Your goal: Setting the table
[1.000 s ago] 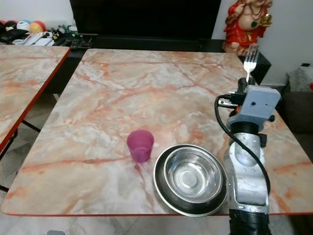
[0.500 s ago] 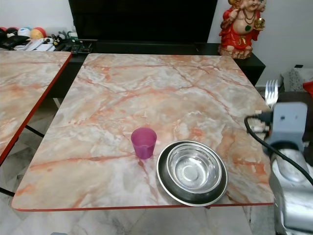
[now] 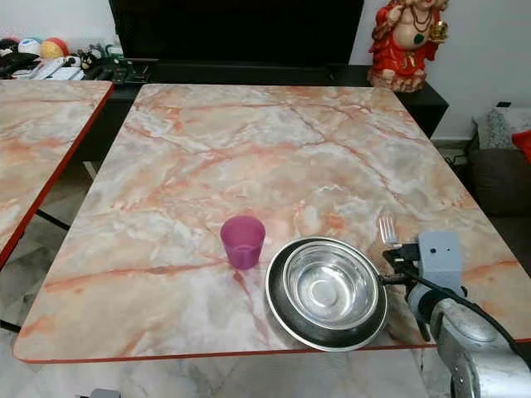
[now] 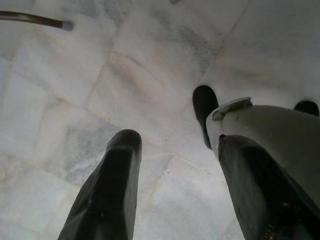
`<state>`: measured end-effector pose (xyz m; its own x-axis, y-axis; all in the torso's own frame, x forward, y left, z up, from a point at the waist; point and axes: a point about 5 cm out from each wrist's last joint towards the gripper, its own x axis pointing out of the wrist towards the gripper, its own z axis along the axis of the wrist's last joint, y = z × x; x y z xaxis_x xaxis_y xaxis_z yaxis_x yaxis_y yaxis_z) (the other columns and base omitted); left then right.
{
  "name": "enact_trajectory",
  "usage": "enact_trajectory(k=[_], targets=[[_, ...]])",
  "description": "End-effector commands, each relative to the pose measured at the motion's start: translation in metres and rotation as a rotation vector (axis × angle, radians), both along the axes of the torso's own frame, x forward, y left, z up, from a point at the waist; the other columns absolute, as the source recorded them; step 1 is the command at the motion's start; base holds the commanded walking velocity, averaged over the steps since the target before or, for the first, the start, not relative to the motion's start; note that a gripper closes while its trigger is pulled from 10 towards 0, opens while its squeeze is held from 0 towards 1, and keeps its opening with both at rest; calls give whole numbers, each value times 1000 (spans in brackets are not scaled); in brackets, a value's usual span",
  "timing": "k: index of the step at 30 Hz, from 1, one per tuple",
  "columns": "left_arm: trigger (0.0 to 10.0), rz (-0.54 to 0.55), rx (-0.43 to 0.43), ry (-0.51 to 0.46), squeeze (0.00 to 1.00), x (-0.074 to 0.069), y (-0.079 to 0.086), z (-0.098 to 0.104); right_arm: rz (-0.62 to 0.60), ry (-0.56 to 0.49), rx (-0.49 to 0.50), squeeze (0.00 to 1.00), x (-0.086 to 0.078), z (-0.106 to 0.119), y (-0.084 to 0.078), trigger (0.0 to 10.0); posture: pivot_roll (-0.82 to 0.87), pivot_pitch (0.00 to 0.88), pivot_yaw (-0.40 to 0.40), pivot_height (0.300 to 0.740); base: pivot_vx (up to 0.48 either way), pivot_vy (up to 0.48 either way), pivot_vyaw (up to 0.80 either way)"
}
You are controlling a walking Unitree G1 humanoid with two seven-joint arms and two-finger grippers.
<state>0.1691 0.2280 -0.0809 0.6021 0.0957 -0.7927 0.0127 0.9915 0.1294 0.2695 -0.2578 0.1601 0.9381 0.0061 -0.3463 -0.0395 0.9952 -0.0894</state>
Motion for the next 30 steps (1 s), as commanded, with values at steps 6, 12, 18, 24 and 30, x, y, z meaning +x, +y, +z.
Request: enact_trajectory(k=[6,12,18,24,30], targets=[[10000,-16,12,36,0,-8,4,-3,-41,-3,35,0,-5,-6,-19,10000,-77,139,-19,740,0,0,0],[10000,-21,7,27,0,-4,2,-2,-25,-17,57,0,1,-14,-28,10000,-68,159,-8,740,0,0,0],[10000,-15,11,31,0,-7,6,-2,-41,-41,28,0,10,-12,-39,10000,-59,171,-1,740,0,0,0],[10000,-13,14,34,0,-8,8,-2,-19,-65,27,0,22,-14,-39,10000,-55,175,4,740,0,0,0],[10000,-13,11,29,0,-6,7,-1,5,-68,40,0,37,-23,-31,10000,-41,178,5,740,0,0,0]])
